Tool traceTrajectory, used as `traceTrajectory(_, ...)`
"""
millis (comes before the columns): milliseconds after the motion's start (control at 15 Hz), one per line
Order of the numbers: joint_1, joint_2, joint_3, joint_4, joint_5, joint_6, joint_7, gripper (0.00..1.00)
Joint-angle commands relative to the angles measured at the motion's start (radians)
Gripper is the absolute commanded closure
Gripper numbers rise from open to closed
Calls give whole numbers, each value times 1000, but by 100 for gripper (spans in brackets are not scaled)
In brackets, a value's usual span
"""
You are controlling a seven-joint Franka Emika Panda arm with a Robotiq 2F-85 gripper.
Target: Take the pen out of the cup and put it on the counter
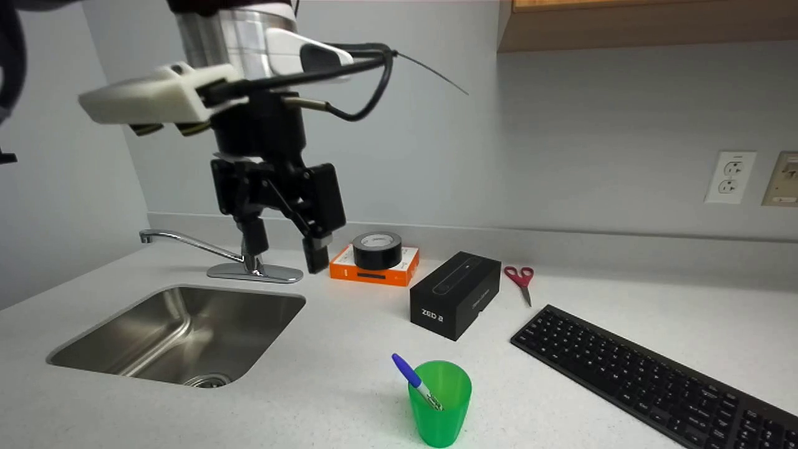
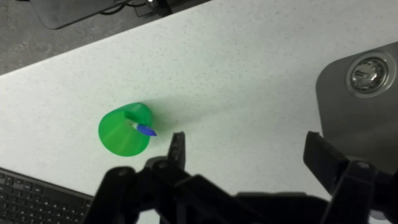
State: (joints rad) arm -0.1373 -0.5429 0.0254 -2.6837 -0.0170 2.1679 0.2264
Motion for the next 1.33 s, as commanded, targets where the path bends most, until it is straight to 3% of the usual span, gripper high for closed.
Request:
traceTrajectory(0, -45, 79, -25, -3, -59, 77, 17, 0)
traceTrajectory(467, -32, 76, -41, -1, -34, 50, 4, 0)
traceTrajectory(867, -85, 204, 18, -7, -182, 181, 178, 0)
traceTrajectory(1267, -130, 374, 0, 20, -356, 280, 345, 0)
